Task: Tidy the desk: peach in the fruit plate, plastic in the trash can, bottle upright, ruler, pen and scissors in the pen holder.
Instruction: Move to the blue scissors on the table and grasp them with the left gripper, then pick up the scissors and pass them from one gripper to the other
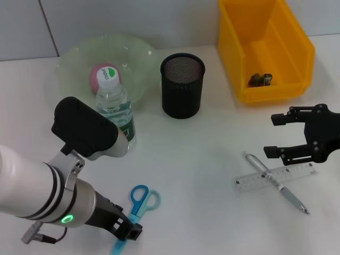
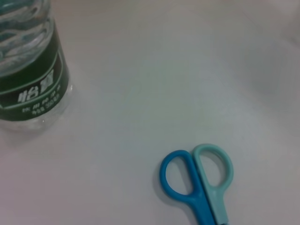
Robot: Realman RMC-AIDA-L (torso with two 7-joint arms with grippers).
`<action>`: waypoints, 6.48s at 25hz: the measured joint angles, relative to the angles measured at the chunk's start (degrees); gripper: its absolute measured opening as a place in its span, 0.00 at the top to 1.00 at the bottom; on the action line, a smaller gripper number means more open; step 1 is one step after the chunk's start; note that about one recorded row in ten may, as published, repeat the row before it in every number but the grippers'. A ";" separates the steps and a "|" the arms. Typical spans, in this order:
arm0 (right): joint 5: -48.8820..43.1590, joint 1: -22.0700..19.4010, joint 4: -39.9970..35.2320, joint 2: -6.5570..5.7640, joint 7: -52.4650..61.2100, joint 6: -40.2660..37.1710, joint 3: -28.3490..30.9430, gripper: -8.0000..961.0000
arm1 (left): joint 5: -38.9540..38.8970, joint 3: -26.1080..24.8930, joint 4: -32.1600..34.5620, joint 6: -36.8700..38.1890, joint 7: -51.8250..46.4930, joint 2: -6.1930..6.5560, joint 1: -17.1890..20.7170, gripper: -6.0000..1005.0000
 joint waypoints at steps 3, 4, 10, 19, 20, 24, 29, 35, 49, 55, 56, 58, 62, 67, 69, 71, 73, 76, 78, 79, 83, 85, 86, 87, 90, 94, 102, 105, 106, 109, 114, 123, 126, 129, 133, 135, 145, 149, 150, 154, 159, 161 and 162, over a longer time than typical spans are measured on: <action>0.00 0.00 -0.08 0.05 0.16 -0.04 0.05 0.15 | 0.06 0.11 0.06 0.05 0.00 0.01 -0.28 0.44; 0.00 0.01 -0.09 0.05 0.17 -0.05 0.06 0.15 | 0.06 0.11 0.06 0.05 0.00 0.01 -0.28 0.44; 0.00 0.00 -0.18 0.08 0.17 -0.08 0.08 0.15 | -0.16 -0.08 -0.20 0.03 0.00 0.01 -0.66 0.48; 0.00 0.01 -0.21 0.08 0.45 -0.18 0.09 0.15 | -0.38 0.09 -1.37 -0.15 0.00 0.01 -1.30 0.52; 0.00 0.01 -0.23 0.08 0.56 -0.20 0.09 0.15 | -0.38 0.09 -1.37 -0.15 0.00 0.01 -1.30 0.52; 0.00 0.01 -0.26 0.08 0.68 -0.26 0.08 0.15 | -0.43 0.07 -1.78 -0.09 0.00 0.01 -1.68 0.52; 0.00 0.01 -0.27 0.08 0.74 -0.26 0.09 0.15 | -0.53 0.08 -2.50 -0.08 0.00 0.00 -2.06 0.52; 0.00 -0.05 -0.27 0.08 0.79 -0.26 0.09 0.15 | -0.52 0.09 -2.51 -0.09 0.00 0.01 -2.10 0.54; 0.07 -0.19 -0.26 0.08 0.79 -0.26 0.26 0.15 | -1.03 -0.62 -2.22 1.81 0.08 0.01 -3.08 0.76; 0.35 -0.26 -0.26 0.08 1.02 -0.25 0.26 0.15 | -1.02 -0.62 -1.28 2.03 0.11 0.01 -2.98 0.78; 0.39 -0.28 -0.26 0.08 1.06 -0.21 0.26 0.15 | -1.02 -0.62 -1.28 2.03 0.11 0.01 -2.98 0.78; 0.44 -0.49 -0.26 0.06 1.45 0.25 0.43 0.15 | -1.13 -0.62 -0.08 2.16 0.17 0.01 -2.55 0.78; 0.57 -0.56 -0.26 0.01 1.66 0.44 2.09 0.15 | -1.24 -0.17 3.08 2.56 0.25 0.14 -1.69 0.78; 1.22 -0.24 0.54 0.03 1.69 0.20 5.17 0.15 | -0.98 -0.22 5.86 2.57 0.27 0.25 -1.16 0.78; 2.55 -0.26 1.65 0.06 1.86 0.37 6.26 0.15 | -0.77 -0.38 6.89 2.41 0.29 0.30 -0.87 0.78; 4.93 -0.39 3.56 -0.03 2.26 0.48 8.14 0.15 | -0.77 -0.38 6.89 2.41 0.29 0.30 -0.87 0.78; 8.46 -0.68 7.17 -0.29 2.30 0.55 11.40 0.15 | 1.80 -0.12 12.66 -0.12 0.84 0.46 0.20 0.78; 11.11 -0.90 10.66 -0.45 1.42 0.59 14.67 0.15 | 3.01 -0.06 13.89 -0.94 1.04 0.45 0.10 0.78; 14.70 -1.30 15.56 -0.94 0.22 0.23 18.53 0.15 | 3.74 -0.13 14.81 -1.38 1.17 0.44 -0.15 0.78; 16.66 -1.66 17.55 -1.16 -0.41 -0.14 19.54 0.15 | 5.19 -0.56 18.03 -2.74 2.27 0.50 -0.54 0.78; 23.09 -2.93 24.28 -1.49 -5.07 -2.82 20.24 0.15 | 6.20 -0.58 19.55 -3.81 3.26 0.52 -0.33 0.78; 24.68 -3.16 26.39 -1.50 -6.95 -3.73 20.27 0.15 | 6.70 -0.58 20.13 -4.55 3.78 0.52 -0.16 0.78; 25.49 -3.26 27.96 -1.50 -8.17 -4.25 20.26 0.15 | 7.29 -0.26 20.25 -6.96 4.57 0.51 -0.03 0.78; 26.33 -3.31 29.49 -1.42 -9.32 -4.70 20.25 0.15 | 7.49 -0.01 20.26 -8.13 4.98 0.52 0.04 0.78; 27.26 -3.32 32.02 -1.15 -11.03 -5.14 20.10 0.15 | 7.91 0.83 20.40 -12.97 7.30 0.50 0.95 0.78; 27.11 -2.76 34.47 -0.83 -13.05 -4.85 19.63 0.15 | 7.54 1.43 20.64 -18.84 10.46 0.52 4.03 0.78; 28.11 -0.74 40.80 0.11 -15.63 -4.55 20.16 0.15 | 6.04 3.05 20.60 -28.49 15.00 0.57 8.83 0.78; 29.12 -0.41 44.21 0.12 -17.56 -4.53 20.24 0.15 | 6.04 3.05 20.60 -28.49 15.00 0.57 8.83 0.78; 29.56 -0.31 46.14 0.12 -18.64 -4.49 20.26 0.15 | 6.04 3.05 20.60 -28.49 15.00 0.57 8.83 0.78; 30.75 -0.17 51.61 0.16 -22.35 -4.33 20.31 0.15 | 5.56 6.05 18.51 -34.55 16.25 0.62 10.17 0.78; 31.21 0.54 57.56 0.28 -26.43 -2.68 19.76 0.16 | 5.40 8.85 15.84 -41.40 16.80 0.68 10.56 0.78; 31.07 2.27 65.45 0.57 -34.25 -1.13 19.91 0.17 | 3.61 10.77 12.63 -46.75 18.15 0.73 10.53 0.78; 31.27 2.90 66.78 0.64 -35.26 -0.57 20.12 0.18 | 3.28 11.51 11.25 -47.62 18.74 0.66 10.25 0.78; 31.30 3.44 67.38 0.68 -35.28 0.10 20.20 0.18 | 3.22 11.82 10.80 -47.81 18.77 0.64 9.97 0.78; 31.37 5.01 68.06 0.70 -35.13 2.92 20.52 0.19 | 3.16 12.49 10.84 -48.08 18.80 0.63 9.89 0.78; 31.37 5.38 68.21 0.70 -34.96 3.40 20.54 0.19 | 3.15 12.70 10.88 -48.20 18.80 0.62 9.88 0.78; 30.93 6.54 68.52 0.66 -33.37 4.33 19.35 0.28 | 3.13 12.87 10.97 -48.37 18.81 0.63 9.75 0.78; 30.91 6.51 68.45 0.64 -33.24 4.32 19.37 0.36 | 3.13 12.88 10.95 -48.37 18.81 0.63 9.69 0.78; 30.90 6.50 68.44 0.63 -33.20 4.26 19.35 0.37 | 3.13 12.88 10.88 -48.37 18.81 0.62 9.64 0.78; 30.87 6.36 68.36 0.60 -33.17 4.13 19.53 0.45 | 3.13 12.88 10.69 -48.37 18.81 0.63 9.53 0.78; 30.85 6.42 68.34 0.52 -33.02 4.15 19.38 0.55 | 3.13 12.88 10.65 -48.36 18.81 0.63 9.36 0.78; 30.84 6.42 68.37 0.52 -33.01 4.23 19.37 0.58 | 3.13 12.87 10.64 -48.36 18.81 0.63 9.35 0.78; 30.85 6.43 68.38 0.52 -32.98 4.28 19.38 0.60 | 3.13 12.88 10.63 -48.36 18.81 0.63 9.35 0.78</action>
